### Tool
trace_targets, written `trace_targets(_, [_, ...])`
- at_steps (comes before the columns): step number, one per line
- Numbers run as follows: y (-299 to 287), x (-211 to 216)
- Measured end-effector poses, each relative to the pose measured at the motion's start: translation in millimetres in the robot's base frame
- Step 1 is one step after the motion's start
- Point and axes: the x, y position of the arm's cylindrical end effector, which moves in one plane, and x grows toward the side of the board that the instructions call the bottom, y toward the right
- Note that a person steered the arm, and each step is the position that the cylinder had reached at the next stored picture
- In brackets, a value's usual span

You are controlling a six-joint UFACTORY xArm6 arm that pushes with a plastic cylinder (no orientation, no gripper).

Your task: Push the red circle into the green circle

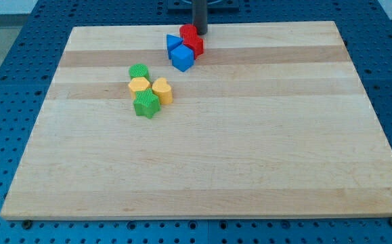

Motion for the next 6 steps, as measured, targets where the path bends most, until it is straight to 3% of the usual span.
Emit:
trace_targets(2, [-12, 0])
trace_targets(4, [-77, 5])
trace_targets(6, [-116, 60])
